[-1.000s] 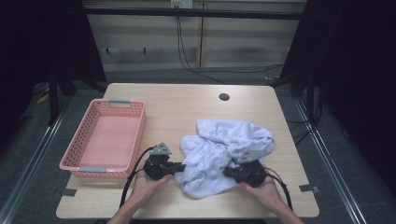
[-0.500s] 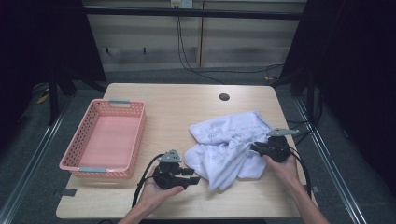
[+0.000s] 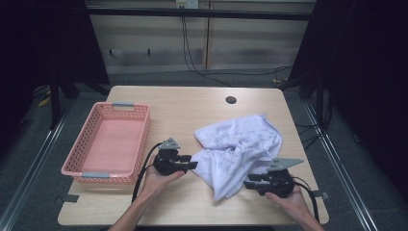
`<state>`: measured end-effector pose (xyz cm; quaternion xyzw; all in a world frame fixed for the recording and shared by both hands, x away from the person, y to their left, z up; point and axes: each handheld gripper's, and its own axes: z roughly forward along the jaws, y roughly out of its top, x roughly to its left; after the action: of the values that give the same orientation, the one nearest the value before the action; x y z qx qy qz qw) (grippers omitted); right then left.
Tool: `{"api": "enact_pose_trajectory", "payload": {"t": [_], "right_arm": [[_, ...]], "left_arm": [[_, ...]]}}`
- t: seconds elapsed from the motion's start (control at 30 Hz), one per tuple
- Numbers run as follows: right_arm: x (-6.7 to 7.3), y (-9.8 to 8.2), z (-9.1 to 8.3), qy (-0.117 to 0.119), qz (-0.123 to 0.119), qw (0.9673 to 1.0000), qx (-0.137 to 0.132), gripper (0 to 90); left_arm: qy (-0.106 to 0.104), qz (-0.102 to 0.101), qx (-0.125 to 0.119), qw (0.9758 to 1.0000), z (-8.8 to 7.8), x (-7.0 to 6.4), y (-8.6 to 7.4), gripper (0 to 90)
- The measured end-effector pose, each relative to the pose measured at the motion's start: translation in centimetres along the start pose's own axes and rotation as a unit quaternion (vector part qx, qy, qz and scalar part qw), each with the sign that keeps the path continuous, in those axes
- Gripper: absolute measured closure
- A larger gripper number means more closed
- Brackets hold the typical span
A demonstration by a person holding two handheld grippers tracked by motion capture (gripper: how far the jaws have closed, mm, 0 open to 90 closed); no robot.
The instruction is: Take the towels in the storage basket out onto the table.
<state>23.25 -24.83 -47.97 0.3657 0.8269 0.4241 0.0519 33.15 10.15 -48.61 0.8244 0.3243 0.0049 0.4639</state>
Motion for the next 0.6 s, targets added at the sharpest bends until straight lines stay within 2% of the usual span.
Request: {"api": "enact_pose_trajectory", "payload": {"t": [0.03,0.07,0.13,0.2,0.27,0.3,0.37,0.43,0.5,0.57,0.6], "right_arm": [[0.2,0.1,0.6,0.004,-0.004,1.0,0.007,52.0],[0.4,0.3,1.2,-0.003,-0.012,0.9999,0.009,48.3],[0.6,0.8,2.0,-0.005,-0.02,0.9998,0.006,47.4],[0.5,1.0,2.9,-0.006,-0.022,0.9996,0.016,46.6],[0.8,0.8,3.7,-0.021,-0.046,0.9982,0.033,47.6],[0.8,0.9,3.7,-0.024,-0.052,0.9978,0.034,48.9],[0.8,0.8,3.7,-0.029,-0.044,0.998,0.034,62.3],[0.7,0.5,3.6,-0.029,-0.049,0.9974,0.045,76.9],[0.7,0.3,3.1,-0.021,-0.044,0.9976,0.048,83.8],[0.3,0.1,2.0,-0.011,-0.03,0.9988,0.037,85.9],[-0.1,0.0,1.1,-0.014,-0.023,0.9993,0.026,86.4]], "left_arm": [[0.0,-0.004,-0.003,1.0,0.3,0.3,0.0,51.8],[0.003,-0.006,0.003,1.0,0.7,0.5,-0.1,50.8],[0.012,-0.004,0.015,0.9998,1.5,0.7,-0.4,48.1],[0.013,-0.004,0.033,0.9993,2.3,1.0,-0.7,53.9],[0.002,0.007,0.035,0.9994,2.5,1.0,-0.7,67.0],[0.005,0.007,0.043,0.9991,2.5,0.9,-0.6,74.9],[0.002,0.01,0.037,0.9993,2.2,0.7,-0.4,81.2],[-0.004,0.002,0.029,0.9996,1.6,0.4,-0.2,82.7],[-0.005,-0.001,0.02,0.9998,0.6,0.1,0.0,83.3],[-0.007,-0.009,0.008,0.9999,-0.8,-0.2,0.0,83.5],[-0.002,-0.011,0.005,0.9999,-1.3,-0.3,0.0,83.6]]}}
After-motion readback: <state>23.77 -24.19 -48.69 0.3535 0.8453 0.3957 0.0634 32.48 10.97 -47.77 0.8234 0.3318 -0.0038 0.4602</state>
